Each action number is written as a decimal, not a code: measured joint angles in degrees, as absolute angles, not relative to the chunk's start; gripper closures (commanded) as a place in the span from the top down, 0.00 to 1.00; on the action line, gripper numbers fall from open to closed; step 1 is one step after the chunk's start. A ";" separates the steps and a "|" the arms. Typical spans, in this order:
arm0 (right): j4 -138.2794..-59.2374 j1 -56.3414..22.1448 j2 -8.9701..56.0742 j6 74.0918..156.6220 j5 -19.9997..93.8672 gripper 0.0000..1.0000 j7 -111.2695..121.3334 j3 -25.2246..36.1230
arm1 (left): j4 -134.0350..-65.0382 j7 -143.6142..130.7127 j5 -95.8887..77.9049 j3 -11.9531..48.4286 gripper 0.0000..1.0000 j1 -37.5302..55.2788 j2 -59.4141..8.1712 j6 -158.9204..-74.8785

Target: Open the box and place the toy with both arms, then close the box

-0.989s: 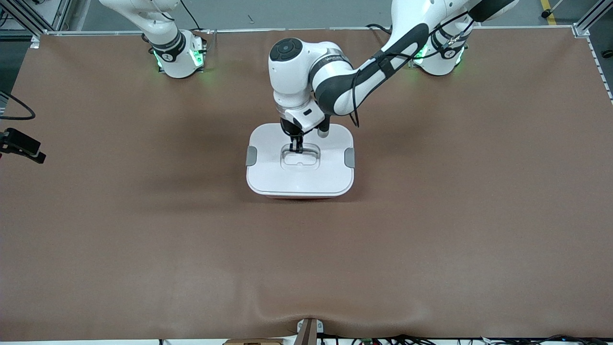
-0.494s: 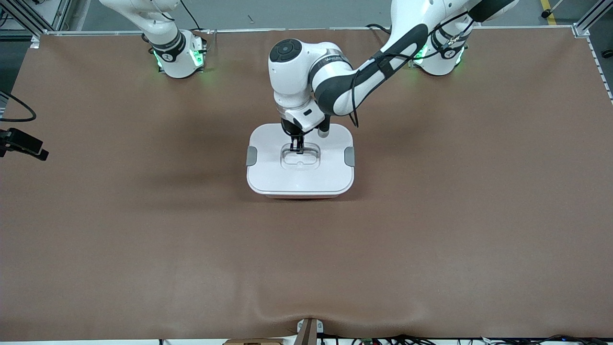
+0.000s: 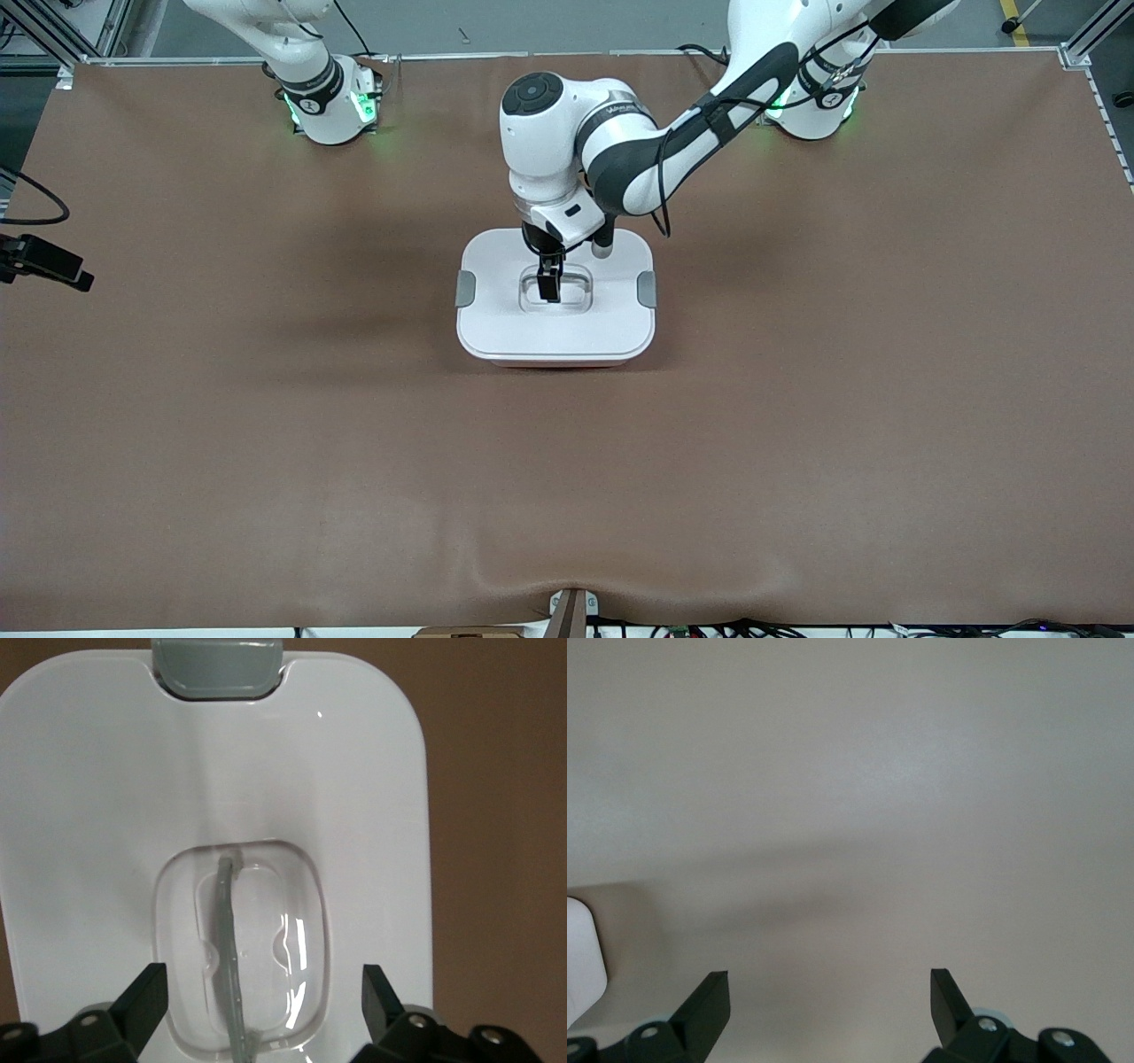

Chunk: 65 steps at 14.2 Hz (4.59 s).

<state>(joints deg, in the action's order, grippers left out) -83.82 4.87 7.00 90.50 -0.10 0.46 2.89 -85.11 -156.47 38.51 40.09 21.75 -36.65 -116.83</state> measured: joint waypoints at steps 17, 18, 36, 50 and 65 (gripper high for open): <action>-83.83 4.90 7.18 90.51 -0.11 1.00 0.48 2.91 | -82.06 -92.73 13.20 40.44 1.00 -6.77 -18.39 -100.88; -83.83 4.89 7.18 90.51 -0.11 1.00 0.48 2.89 | -82.04 -87.81 12.99 40.44 1.00 -8.57 -17.46 -99.57; -83.83 4.83 7.35 90.62 -0.10 1.00 0.48 2.76 | -83.25 -19.00 2.50 10.67 1.00 -2.47 -3.20 -82.98; -83.83 4.89 7.35 90.62 -0.10 1.00 0.57 2.82 | -92.02 -10.96 1.68 3.72 1.00 4.29 6.99 -80.90; -83.84 4.89 7.54 89.47 -0.10 1.00 0.76 2.86 | -91.10 -8.36 1.51 3.71 1.00 1.69 6.24 -80.90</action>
